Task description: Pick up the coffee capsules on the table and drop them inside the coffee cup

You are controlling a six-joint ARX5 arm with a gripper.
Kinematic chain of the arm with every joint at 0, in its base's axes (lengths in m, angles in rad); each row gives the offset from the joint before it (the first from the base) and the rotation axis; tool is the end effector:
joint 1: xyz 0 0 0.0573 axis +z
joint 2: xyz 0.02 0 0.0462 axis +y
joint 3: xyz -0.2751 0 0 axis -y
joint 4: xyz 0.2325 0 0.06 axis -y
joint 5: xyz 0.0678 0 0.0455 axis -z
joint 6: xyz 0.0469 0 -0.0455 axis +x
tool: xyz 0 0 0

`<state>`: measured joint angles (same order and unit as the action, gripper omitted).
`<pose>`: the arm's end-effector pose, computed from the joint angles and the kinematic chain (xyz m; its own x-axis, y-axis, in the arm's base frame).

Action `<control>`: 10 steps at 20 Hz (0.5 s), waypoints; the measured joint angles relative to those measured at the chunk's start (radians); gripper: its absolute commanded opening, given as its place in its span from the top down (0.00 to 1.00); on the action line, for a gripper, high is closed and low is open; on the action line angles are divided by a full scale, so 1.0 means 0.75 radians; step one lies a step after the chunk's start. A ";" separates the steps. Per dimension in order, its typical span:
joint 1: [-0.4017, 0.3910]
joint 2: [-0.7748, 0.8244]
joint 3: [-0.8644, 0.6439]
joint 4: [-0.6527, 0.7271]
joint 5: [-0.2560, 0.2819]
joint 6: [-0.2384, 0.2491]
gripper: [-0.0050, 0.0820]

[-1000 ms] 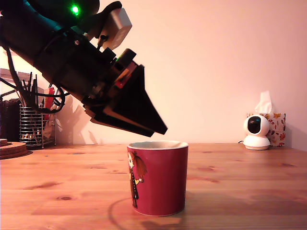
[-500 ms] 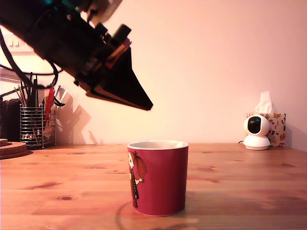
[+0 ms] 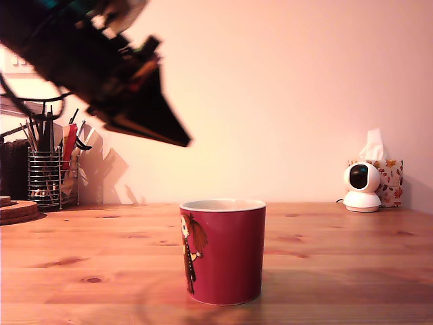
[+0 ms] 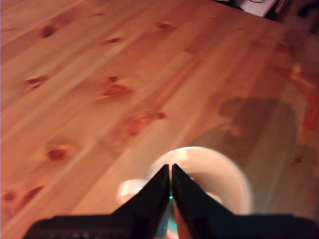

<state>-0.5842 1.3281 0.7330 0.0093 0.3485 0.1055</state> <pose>0.2191 -0.1641 0.2280 0.4649 -0.7168 -0.5196 0.8001 0.5915 -0.1000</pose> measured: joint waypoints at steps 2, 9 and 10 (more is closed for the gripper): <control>0.069 -0.017 0.000 -0.006 0.014 0.004 0.96; 0.284 -0.188 0.000 -0.064 0.013 0.004 0.96; 0.313 -0.200 -0.001 -0.080 0.012 0.004 0.96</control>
<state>-0.3496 1.1782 0.7326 -0.0505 0.3576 0.1085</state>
